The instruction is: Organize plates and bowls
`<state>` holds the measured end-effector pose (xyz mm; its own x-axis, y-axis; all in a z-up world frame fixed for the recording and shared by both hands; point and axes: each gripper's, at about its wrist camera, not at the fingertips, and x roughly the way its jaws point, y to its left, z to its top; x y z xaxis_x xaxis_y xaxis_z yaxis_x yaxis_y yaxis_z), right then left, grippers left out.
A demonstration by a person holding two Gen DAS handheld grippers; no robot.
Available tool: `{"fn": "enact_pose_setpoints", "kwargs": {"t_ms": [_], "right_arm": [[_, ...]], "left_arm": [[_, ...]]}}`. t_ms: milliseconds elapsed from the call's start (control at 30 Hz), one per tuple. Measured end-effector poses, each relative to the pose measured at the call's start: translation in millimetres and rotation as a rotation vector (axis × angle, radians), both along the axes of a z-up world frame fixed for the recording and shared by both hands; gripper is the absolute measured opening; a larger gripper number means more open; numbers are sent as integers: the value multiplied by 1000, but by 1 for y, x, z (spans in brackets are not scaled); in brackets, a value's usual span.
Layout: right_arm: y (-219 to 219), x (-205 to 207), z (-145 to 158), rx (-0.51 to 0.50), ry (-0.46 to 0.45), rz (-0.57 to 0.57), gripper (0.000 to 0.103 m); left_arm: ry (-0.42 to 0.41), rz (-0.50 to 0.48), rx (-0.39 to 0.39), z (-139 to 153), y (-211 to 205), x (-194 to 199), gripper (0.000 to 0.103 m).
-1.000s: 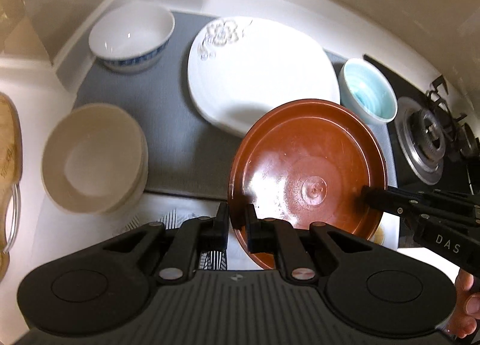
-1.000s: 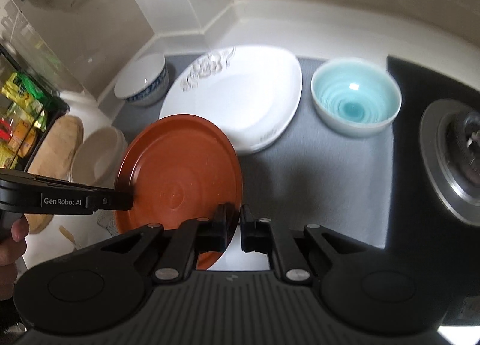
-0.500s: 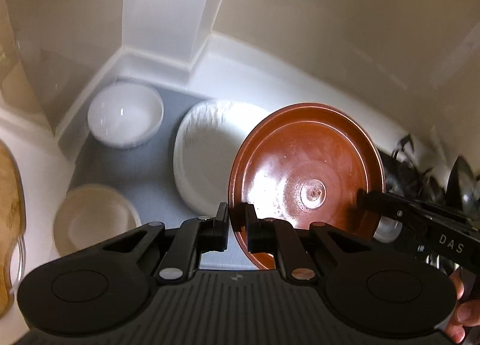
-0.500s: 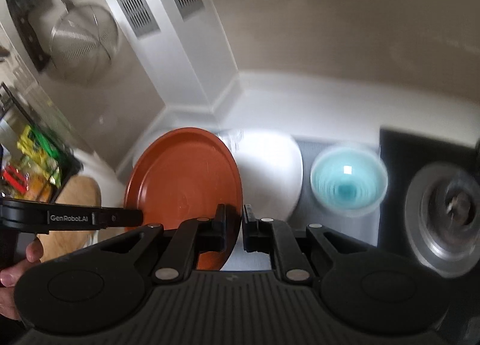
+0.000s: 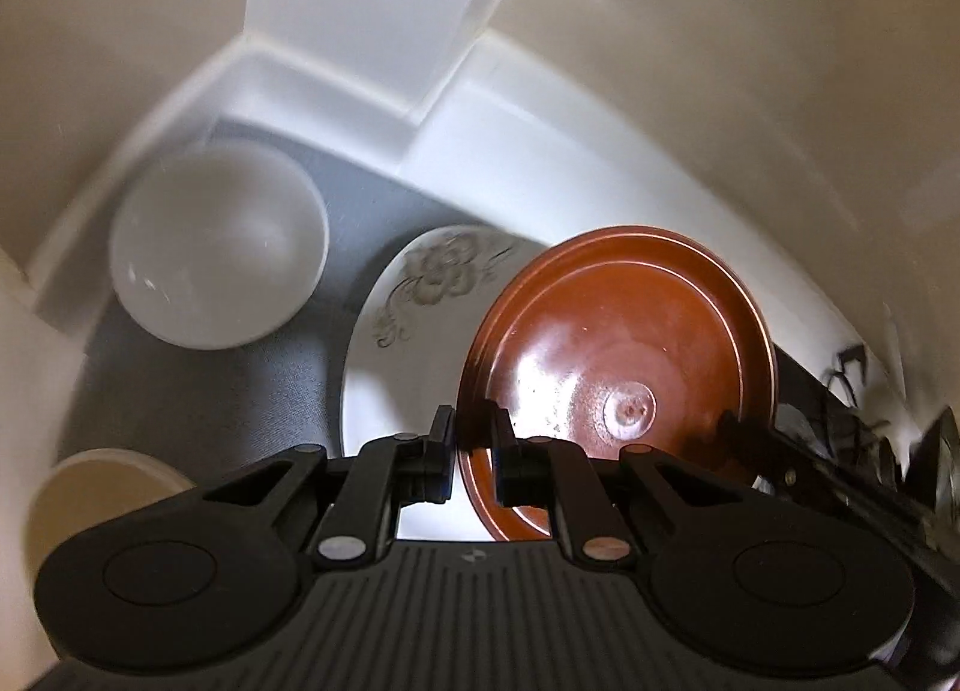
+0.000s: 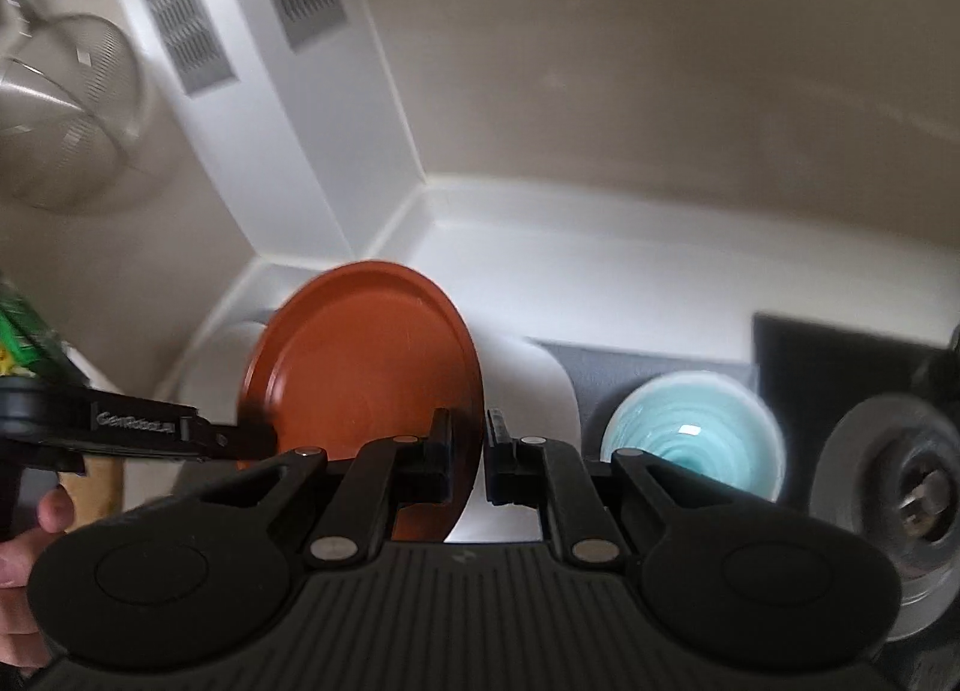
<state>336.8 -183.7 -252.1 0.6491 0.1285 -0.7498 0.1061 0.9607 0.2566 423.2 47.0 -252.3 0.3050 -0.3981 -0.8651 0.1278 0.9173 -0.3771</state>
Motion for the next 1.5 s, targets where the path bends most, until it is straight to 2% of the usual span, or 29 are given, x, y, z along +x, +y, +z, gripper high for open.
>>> {"fn": "enact_pose_setpoints", "kwargs": {"t_ms": [67, 133, 233, 333, 467, 567, 633, 733, 800, 833, 867, 933, 1033, 1133, 1167, 1267, 1333, 1400, 1500], "right_arm": [[2, 7, -16, -13, 17, 6, 10], [4, 13, -32, -31, 25, 12, 10], [0, 22, -55, 5, 44, -10, 9], [0, 29, -69, 0, 49, -17, 9], [-3, 39, -88, -7, 88, -39, 7], [-6, 41, -97, 3, 104, -46, 7], [-8, 40, -100, 16, 104, -46, 7], [-8, 37, -100, 8, 100, -32, 9], [-9, 33, -97, 5, 95, -28, 17], [-11, 30, -94, 12, 85, -29, 27], [-12, 25, -90, 27, 71, -32, 33], [-14, 16, -82, 48, 48, -41, 55], [-13, -2, -67, 54, 9, -25, 76], [-12, -16, -59, 97, -8, 28, 90], [-8, -18, -58, 77, 9, 38, 94], [12, -16, -53, -107, 85, 2, 101], [24, -16, -41, -182, 55, -17, 103], [35, -16, -24, -186, -18, 19, 103], [49, -13, -4, -126, -52, 75, 103]], "left_arm": [[28, 10, 9, -16, -2, 7, 12], [8, 8, 29, -26, -6, 11, 12], [4, 5, 53, -41, -10, 22, 12], [16, -2, 52, -54, -10, 26, 12], [-13, -14, 69, -67, -16, 28, 10], [-43, -29, 105, -65, -22, 22, 11], [-35, -7, 97, -62, -20, 21, 11], [-44, 30, 92, -51, -14, 14, 22], [-57, 61, 80, -41, -8, 7, 42], [-68, 78, 74, -35, -4, 4, 46], [-78, 97, 74, -30, 0, 0, 51], [-99, 138, 85, -19, 10, -10, 52], [-108, 226, 96, -7, 30, -25, 57], [-130, 314, 88, 0, 59, -42, 58], [-139, 346, 78, 2, 70, -48, 59], [-191, 444, 100, 4, 104, -61, 64], [-265, 406, 92, 6, 118, -61, 67], [-296, 333, 69, 6, 127, -55, 75], [-281, 260, 30, 7, 139, -41, 86]]}}
